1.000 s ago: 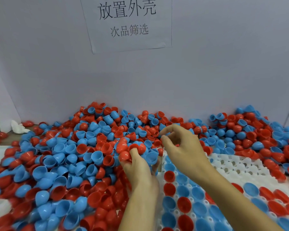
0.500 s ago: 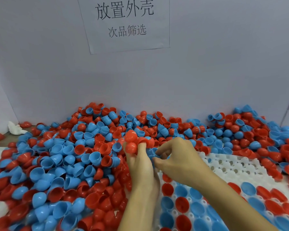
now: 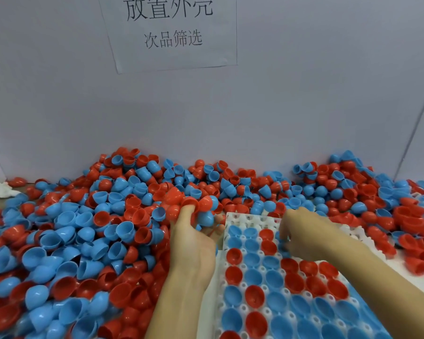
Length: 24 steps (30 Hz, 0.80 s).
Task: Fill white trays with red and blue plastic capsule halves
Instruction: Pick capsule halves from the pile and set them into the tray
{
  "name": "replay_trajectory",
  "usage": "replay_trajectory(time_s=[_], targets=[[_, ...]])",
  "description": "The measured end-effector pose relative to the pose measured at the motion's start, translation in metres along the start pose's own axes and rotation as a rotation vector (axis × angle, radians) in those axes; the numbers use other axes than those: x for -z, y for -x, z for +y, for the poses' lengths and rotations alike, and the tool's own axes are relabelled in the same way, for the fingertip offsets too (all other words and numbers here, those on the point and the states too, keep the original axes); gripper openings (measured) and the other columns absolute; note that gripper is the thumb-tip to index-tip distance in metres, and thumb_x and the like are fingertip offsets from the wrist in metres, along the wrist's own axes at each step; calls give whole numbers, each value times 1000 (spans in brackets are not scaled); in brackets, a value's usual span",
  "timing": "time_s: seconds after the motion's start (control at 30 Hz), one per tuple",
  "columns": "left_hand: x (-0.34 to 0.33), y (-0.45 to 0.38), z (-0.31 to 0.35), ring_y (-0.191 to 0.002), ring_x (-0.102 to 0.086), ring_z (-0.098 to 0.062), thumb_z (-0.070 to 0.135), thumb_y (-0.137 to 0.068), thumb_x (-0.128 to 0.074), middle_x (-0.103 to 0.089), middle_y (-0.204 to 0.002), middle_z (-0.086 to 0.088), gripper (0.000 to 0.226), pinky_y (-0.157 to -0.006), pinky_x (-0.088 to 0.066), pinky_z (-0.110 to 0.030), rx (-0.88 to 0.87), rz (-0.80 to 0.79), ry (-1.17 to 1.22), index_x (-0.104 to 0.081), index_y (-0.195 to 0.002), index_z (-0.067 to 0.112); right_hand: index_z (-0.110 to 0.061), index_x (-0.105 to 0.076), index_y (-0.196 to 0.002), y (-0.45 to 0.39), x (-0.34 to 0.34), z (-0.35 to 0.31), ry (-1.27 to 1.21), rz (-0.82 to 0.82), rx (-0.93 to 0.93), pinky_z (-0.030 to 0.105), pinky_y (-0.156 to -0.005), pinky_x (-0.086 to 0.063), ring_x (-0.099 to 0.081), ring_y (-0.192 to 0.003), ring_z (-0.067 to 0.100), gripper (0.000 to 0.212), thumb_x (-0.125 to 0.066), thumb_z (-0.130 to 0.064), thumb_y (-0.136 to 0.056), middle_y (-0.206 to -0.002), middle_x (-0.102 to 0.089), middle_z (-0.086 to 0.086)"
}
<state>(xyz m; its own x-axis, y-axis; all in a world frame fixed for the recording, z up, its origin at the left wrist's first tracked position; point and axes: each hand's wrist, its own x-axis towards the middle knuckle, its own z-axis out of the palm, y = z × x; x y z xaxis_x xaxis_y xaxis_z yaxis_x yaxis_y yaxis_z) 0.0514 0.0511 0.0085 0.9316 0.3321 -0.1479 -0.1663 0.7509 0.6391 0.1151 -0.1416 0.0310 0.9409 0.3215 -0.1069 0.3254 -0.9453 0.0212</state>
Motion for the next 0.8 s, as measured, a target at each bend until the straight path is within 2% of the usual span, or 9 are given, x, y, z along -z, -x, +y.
replay_trajectory(time_s=[0.07, 0.17, 0.27, 0.37, 0.43, 0.5, 0.6, 0.7, 0.8], targets=[[-3, 2, 0, -62, -58, -16, 20, -94, -57, -62, -74, -6, 14, -55, -49, -26, 48, -61, 9, -66, -96, 9, -17, -65, -72, 1, 0, 0, 5, -24, 10, 28, -54, -47, -58, -68, 18, 12, -65, -16, -84, -78, -62, -3], [-5, 5, -1, -62, -54, -16, 27, -78, -63, -58, -71, -5, 20, -54, -44, -26, 94, -153, 4, -67, -85, 9, -19, -77, -95, 4, 14, 7, -100, 6, 32, 33, -75, -58, -64, -80, 14, 15, -64, -17, -90, -95, -71, -4], [-6, 6, -3, -61, -52, -17, 31, -77, -62, -58, -74, -6, 26, -51, -43, -26, 94, -213, -48, -67, -88, 7, -12, -77, -84, 7, 33, -2, -208, 236, 111, 34, -64, -58, -57, -58, 10, 17, -61, -14, -92, -75, -72, 1], [-7, 8, -6, -59, -53, -17, 32, -78, -61, -61, -76, -7, 27, -51, -45, -26, 52, -244, -145, -64, -93, 9, -29, -73, -87, 14, 46, -30, -591, 375, 203, 31, -60, -59, -68, -61, 17, 15, -61, -30, -96, -71, -72, 0], [-7, 8, -7, -58, -53, -16, 32, -79, -61, -62, -76, -6, 22, -51, -43, -26, 5, -291, -205, -65, -89, 13, -29, -70, -88, 12, 49, -44, -733, 319, 182, 25, -52, -56, -70, -59, 16, 14, -61, -37, -95, -68, -72, 1], [-4, 9, -7, -60, -56, -13, 32, -80, -64, -65, -77, -4, 13, -55, -42, -26, -53, -339, -291, -70, -78, 20, -26, -73, -85, 9, 48, -47, -718, 193, 150, 15, -48, -50, -70, -58, 6, 20, -65, -43, -91, -66, -73, -3], [1, 8, -7, -70, -60, -9, 34, -82, -63, -69, -82, -2, 16, -67, -42, -33, -109, -362, -455, -73, -71, 28, -24, -73, -85, 6, 47, -42, -809, 7, 97, 16, -52, -49, -71, -61, 5, 23, -71, -46, -87, -70, -74, -2], [3, 9, -6, -64, -56, -14, 44, -78, -65, -66, -78, -6, 21, -58, -40, -28, -179, -401, -541, -68, -69, 26, -30, -71, -93, 8, 42, -37, -936, -69, 187, 17, -54, -51, -74, -67, 13, 13, -71, -42, -88, -77, -74, -1], [2, 8, -8, -61, -61, -21, 42, -83, -64, -72, -85, -14, 29, -47, -41, -27, -226, -299, -498, -71, -81, 14, -29, -70, -96, 11, 34, -36, -970, -21, 252, 15, -58, -52, -74, -71, 13, 11, -69, -39, -91, -78, -75, -2]])
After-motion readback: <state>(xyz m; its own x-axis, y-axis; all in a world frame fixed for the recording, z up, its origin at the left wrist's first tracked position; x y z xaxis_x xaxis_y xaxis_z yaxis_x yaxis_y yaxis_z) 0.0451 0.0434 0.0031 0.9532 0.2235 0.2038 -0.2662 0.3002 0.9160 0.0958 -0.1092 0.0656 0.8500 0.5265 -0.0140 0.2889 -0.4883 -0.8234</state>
